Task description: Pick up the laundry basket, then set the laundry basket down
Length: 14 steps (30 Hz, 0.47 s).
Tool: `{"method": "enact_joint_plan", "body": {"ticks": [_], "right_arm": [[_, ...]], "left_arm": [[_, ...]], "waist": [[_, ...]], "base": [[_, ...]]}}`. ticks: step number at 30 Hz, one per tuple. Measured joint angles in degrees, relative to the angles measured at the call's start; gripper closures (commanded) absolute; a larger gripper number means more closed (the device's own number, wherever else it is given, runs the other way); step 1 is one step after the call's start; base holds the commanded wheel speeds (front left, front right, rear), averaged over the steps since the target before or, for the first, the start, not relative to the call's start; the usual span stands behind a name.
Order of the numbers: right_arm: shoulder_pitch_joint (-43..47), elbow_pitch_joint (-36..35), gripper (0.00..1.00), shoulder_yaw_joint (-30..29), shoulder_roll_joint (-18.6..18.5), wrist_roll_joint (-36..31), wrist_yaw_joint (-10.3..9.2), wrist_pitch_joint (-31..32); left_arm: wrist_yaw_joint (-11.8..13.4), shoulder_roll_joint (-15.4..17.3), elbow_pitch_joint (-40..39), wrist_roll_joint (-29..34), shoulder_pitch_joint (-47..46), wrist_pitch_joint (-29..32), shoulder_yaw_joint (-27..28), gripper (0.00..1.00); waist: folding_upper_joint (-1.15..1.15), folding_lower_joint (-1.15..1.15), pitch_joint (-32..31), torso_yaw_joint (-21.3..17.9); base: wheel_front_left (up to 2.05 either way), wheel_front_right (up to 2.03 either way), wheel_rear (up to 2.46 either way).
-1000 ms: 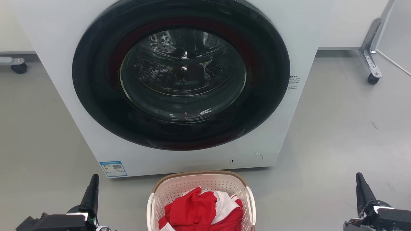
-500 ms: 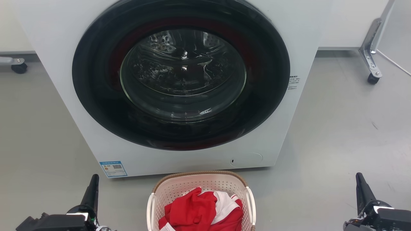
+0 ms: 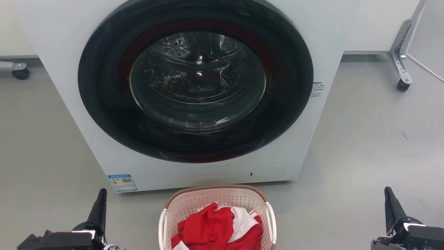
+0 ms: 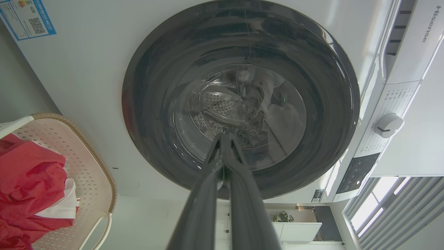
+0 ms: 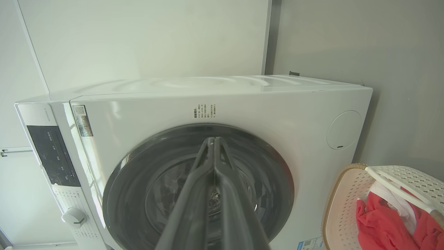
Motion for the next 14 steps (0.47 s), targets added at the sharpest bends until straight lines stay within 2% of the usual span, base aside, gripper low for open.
{"method": "enact_joint_plan", "body": {"ticks": [14], "right_arm": [[0.00, -0.01, 1.00, 0.00, 0.00, 0.01, 0.00, 0.00]], "left_arm": [[0.00, 0.00, 0.00, 0.00, 0.00, 0.00, -0.01, 1.00]], "waist": [[0.00, 0.00, 0.00, 0.00]], "base": [[0.00, 0.00, 0.00]]}}
